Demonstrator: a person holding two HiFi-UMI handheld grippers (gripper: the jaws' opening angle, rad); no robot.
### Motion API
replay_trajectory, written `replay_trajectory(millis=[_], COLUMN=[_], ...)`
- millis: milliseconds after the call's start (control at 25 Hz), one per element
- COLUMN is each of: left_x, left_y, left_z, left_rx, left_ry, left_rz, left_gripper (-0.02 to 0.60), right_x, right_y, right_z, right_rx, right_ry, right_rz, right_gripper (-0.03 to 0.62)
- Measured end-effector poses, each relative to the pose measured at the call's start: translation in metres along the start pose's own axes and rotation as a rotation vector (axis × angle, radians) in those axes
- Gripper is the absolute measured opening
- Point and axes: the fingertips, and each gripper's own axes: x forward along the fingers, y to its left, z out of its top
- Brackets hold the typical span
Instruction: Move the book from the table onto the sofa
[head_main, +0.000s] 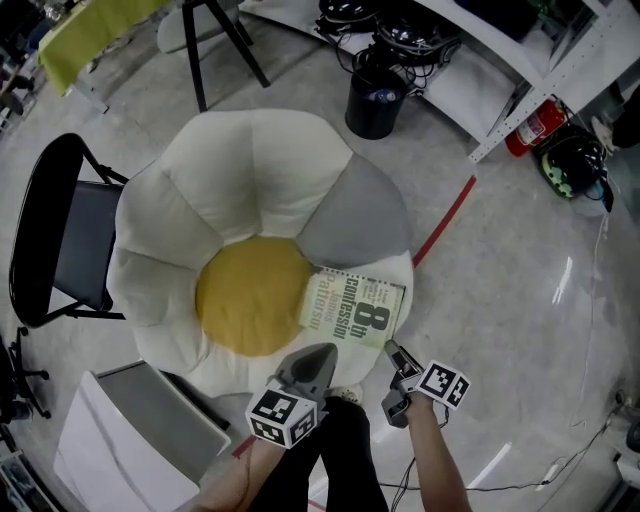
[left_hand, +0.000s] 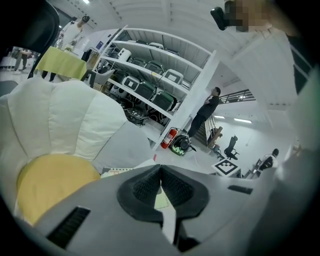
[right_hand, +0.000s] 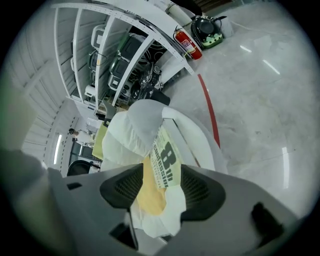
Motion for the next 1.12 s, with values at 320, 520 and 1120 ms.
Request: replay_trajectory(millis=[320,520,1120], left_x=[-0.047,-0.08,-0.205], left_y=[-0.038,-0.057,-0.11], left_z=[0.045,0.075,0.179], left_rx=[0.032,0.06,0.118], left_ry=[-0.008,-0.025,-0.16], left_rz=[-0.029,-0.031,0.025], left_gripper=[0.011,0.011,0.01], right_x=[-0.051,-0.078,-0.194], right_y=[0.099,0.164,0.381], right_z=[-0.012,-0.024,-0.068], right_rx=[-0.081,-0.129,-0.611], right_ry=[-0.099,-0.136,-0.233], right_rz=[0.101,0.191,0.38], right_gripper=[0.055,0.02,0.012])
